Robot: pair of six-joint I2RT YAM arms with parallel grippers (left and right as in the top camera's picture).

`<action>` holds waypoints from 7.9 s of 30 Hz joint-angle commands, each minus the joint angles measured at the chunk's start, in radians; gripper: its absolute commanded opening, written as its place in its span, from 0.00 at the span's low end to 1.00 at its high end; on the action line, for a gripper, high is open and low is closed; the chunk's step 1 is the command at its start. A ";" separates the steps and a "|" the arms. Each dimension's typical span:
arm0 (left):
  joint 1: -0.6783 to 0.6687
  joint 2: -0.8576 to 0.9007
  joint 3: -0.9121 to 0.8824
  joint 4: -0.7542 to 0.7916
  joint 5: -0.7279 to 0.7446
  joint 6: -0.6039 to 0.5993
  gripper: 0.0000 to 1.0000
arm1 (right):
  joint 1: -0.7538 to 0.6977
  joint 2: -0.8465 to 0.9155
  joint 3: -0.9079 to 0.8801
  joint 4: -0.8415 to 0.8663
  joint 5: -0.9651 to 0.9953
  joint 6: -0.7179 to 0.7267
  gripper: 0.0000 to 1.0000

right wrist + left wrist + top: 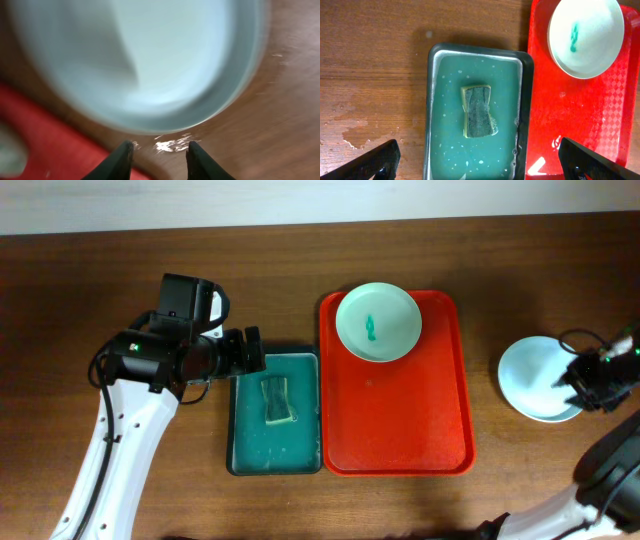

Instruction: Clean dirty plates on tray and stack at the side

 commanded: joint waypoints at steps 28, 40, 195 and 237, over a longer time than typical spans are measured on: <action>0.003 -0.008 0.010 -0.001 0.001 0.005 0.99 | 0.678 -0.187 0.068 -0.071 0.021 -0.105 0.04; 0.003 -0.008 0.010 -0.001 0.001 0.005 0.99 | 0.679 -0.464 -0.759 0.603 0.023 0.093 0.04; 0.051 -0.009 0.128 -0.092 -0.101 0.013 1.00 | 0.823 -0.535 -0.322 0.212 -0.098 -0.056 0.04; 0.139 -0.098 0.128 -0.176 -0.104 0.013 0.99 | 1.890 -0.343 -0.157 0.460 1.404 0.058 0.04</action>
